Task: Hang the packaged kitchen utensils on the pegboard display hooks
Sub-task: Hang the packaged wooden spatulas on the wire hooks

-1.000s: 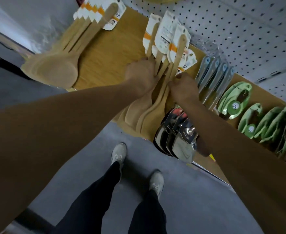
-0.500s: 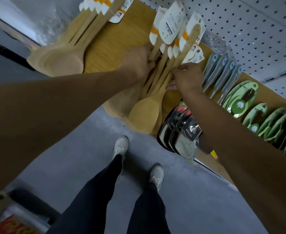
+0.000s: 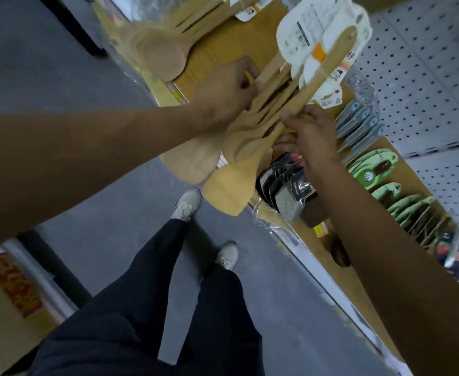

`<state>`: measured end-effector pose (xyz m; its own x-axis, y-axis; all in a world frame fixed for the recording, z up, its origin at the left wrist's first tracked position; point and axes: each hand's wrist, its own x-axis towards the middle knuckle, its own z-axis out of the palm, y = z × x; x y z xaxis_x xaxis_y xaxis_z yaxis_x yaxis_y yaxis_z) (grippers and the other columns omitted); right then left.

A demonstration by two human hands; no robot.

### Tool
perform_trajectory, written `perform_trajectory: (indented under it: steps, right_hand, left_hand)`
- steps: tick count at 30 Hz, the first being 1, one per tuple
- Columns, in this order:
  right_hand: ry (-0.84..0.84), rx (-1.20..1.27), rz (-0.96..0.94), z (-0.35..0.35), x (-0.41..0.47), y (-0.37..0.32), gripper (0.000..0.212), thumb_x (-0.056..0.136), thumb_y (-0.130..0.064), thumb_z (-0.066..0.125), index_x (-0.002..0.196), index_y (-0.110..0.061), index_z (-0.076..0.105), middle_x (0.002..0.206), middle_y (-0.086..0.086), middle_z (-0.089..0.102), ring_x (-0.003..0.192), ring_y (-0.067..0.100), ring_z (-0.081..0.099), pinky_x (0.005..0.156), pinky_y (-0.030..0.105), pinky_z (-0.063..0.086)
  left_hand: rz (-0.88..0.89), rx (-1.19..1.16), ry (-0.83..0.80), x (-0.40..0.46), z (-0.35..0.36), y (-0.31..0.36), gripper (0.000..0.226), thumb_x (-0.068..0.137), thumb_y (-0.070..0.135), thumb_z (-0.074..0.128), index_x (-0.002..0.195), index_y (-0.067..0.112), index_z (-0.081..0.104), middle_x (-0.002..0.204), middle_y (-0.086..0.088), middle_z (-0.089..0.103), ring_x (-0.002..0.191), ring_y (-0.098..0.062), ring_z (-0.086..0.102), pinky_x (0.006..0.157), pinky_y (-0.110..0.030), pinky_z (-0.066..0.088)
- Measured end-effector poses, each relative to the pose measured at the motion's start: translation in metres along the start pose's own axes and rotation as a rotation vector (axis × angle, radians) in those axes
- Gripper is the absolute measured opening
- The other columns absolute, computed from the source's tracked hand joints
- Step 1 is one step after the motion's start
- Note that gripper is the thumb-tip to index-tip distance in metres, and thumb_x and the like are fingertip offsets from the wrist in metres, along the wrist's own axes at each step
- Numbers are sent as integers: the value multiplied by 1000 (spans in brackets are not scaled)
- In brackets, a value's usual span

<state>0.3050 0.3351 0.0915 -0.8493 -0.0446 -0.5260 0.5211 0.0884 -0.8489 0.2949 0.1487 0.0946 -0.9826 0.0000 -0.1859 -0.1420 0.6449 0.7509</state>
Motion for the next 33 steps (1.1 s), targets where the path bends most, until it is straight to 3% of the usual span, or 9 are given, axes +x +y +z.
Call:
perform_trajectory:
  steps: [3, 10, 13, 15, 18, 23, 26, 30, 33]
  right_hand:
    - [-63, -34, -26, -3, -38, -7, 24, 91, -13, 67, 108, -4, 54, 88, 16, 69, 55, 23, 67, 62, 46, 62]
    - [-174, -220, -126, -5, -129, -35, 17, 97, -16, 58, 104, 0, 53, 80, 14, 69, 51, 18, 65, 52, 35, 60]
    - [-194, -303, -183, -9, -165, -47, 17, 96, -15, 60, 96, 1, 55, 79, 22, 67, 62, 36, 67, 56, 42, 59]
    - [-196, -333, -218, -13, -189, -56, 14, 95, -15, 62, 86, -7, 56, 70, 11, 65, 72, 48, 66, 61, 49, 58]
    - [-191, -325, -270, -17, -225, -70, 5, 95, -15, 62, 90, -15, 62, 79, 11, 67, 77, 46, 66, 63, 53, 57]
    - [-70, -311, -325, -27, -281, -89, 2, 94, -17, 63, 95, -15, 64, 83, 5, 69, 74, 23, 71, 64, 42, 59]
    - [16, -271, -357, -36, -315, -94, 5, 94, -18, 65, 96, -13, 64, 90, 16, 68, 77, 23, 72, 64, 44, 60]
    - [150, -246, -384, -51, -362, -92, 3, 92, -25, 66, 91, -27, 65, 85, -1, 70, 80, 23, 72, 71, 51, 59]
    - [244, -250, -402, -66, -394, -85, 2, 91, -30, 67, 90, -28, 65, 89, -2, 70, 84, 20, 71, 74, 49, 59]
  left_hand:
    - [-18, -15, 13, -48, -19, 10, 16, 96, 34, 54, 104, 20, 55, 81, 8, 72, 65, -11, 65, 66, -34, 53]
    - [-31, -93, 56, -155, -56, 41, 8, 94, 28, 58, 100, 26, 54, 82, 12, 72, 70, -6, 65, 75, -43, 55]
    - [0, -108, 40, -185, -73, 60, 10, 94, 30, 61, 104, 29, 56, 83, 15, 72, 72, -1, 65, 78, -42, 54]
    - [18, -102, 27, -200, -85, 72, 13, 95, 31, 62, 107, 29, 58, 84, 16, 71, 73, 1, 65, 79, -40, 55]
    - [37, -105, 15, -218, -102, 86, 12, 93, 31, 64, 103, 31, 57, 84, 17, 69, 72, 1, 66, 78, -41, 56]
    - [140, -92, -49, -238, -131, 116, 14, 94, 31, 63, 96, 39, 52, 88, 23, 69, 77, -6, 69, 76, -45, 55]
    - [219, -32, -96, -252, -144, 139, 13, 96, 31, 60, 96, 39, 51, 88, 23, 70, 69, -2, 66, 68, -37, 53]
    - [312, -1, -161, -268, -148, 169, 12, 96, 31, 60, 97, 38, 51, 91, 20, 70, 68, -2, 66, 58, -26, 45]
    - [362, -23, -232, -277, -142, 185, 12, 95, 38, 60, 99, 41, 50, 97, 16, 70, 73, -6, 68, 66, -36, 52]
